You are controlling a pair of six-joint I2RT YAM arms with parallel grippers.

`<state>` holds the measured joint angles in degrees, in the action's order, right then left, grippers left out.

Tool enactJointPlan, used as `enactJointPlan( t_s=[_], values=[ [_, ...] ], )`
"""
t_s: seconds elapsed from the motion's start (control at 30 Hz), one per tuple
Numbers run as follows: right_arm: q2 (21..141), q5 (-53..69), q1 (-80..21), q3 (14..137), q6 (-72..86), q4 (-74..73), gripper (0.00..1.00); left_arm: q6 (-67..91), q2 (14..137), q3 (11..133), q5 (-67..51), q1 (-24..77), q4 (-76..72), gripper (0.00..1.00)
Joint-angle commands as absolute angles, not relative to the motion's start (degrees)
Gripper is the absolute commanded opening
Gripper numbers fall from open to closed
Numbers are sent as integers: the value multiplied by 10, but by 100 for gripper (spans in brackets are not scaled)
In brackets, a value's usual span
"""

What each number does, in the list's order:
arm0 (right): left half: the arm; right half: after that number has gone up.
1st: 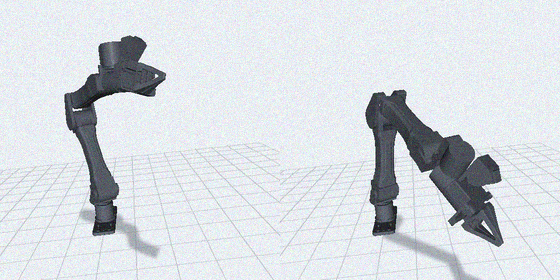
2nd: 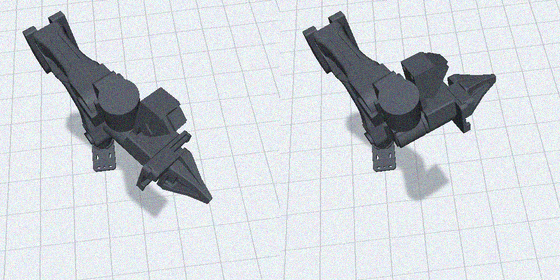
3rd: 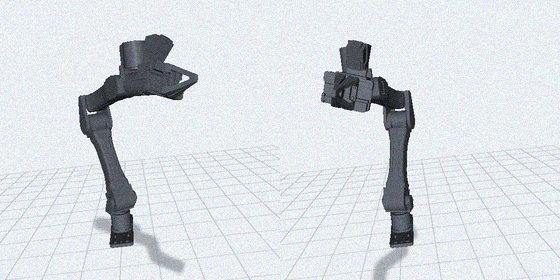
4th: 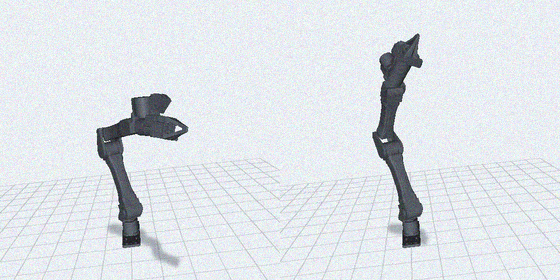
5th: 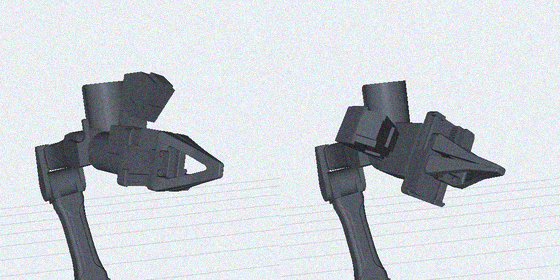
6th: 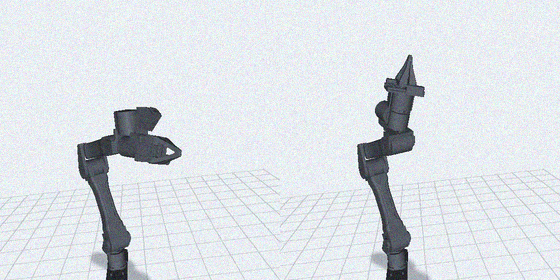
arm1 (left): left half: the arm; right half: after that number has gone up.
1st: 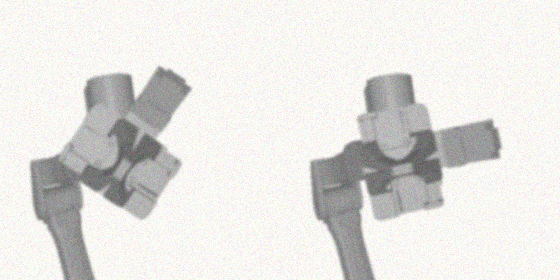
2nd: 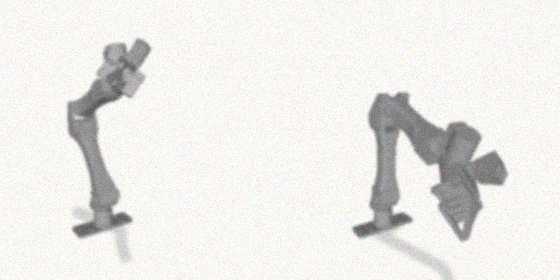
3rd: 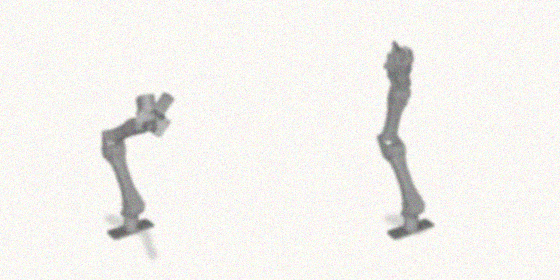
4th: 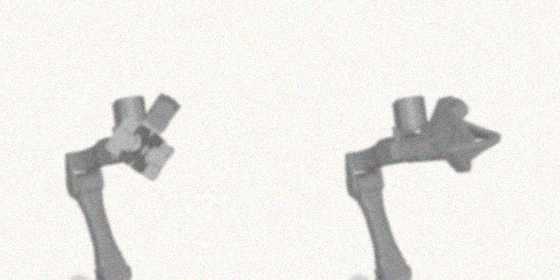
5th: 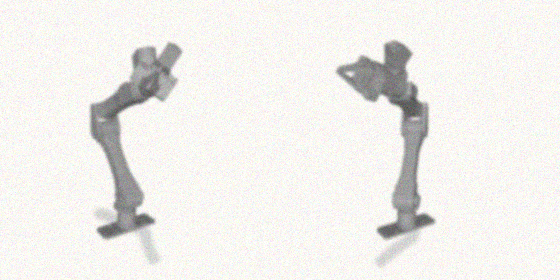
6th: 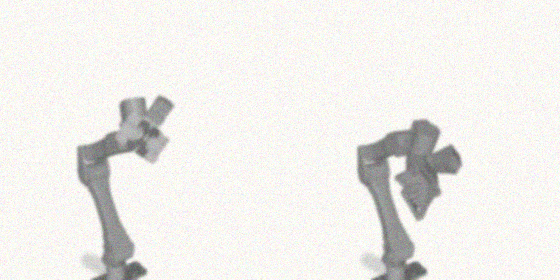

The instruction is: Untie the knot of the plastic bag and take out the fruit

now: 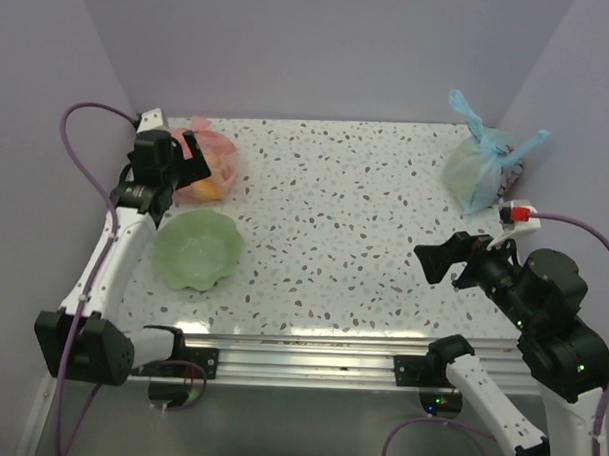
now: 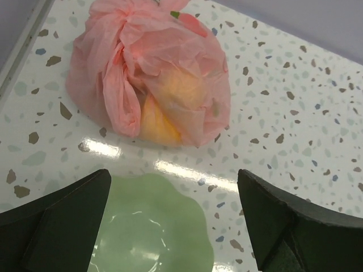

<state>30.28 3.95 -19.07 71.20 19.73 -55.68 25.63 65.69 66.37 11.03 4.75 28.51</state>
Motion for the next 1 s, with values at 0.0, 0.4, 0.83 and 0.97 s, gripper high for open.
enactJointPlan(
  t_s=[0.0, 0.4, 0.83, 0.97],
  values=[
    [339, 40, -192, 737, 178, -538, 99, 243, 732, 691, 150, 33, 179, 100],
    [371, 1, -192, 709, 204, -492, 99, 277, 1046, 846, 165, -18, 72, 100],
    [378, -18, -193, 703, 225, -496, 99, 271, 1150, 864, -97, -22, -35, 15],
    [367, -18, -192, 701, 222, -504, 99, 252, 1122, 833, -129, 17, -61, 12]
  ],
)
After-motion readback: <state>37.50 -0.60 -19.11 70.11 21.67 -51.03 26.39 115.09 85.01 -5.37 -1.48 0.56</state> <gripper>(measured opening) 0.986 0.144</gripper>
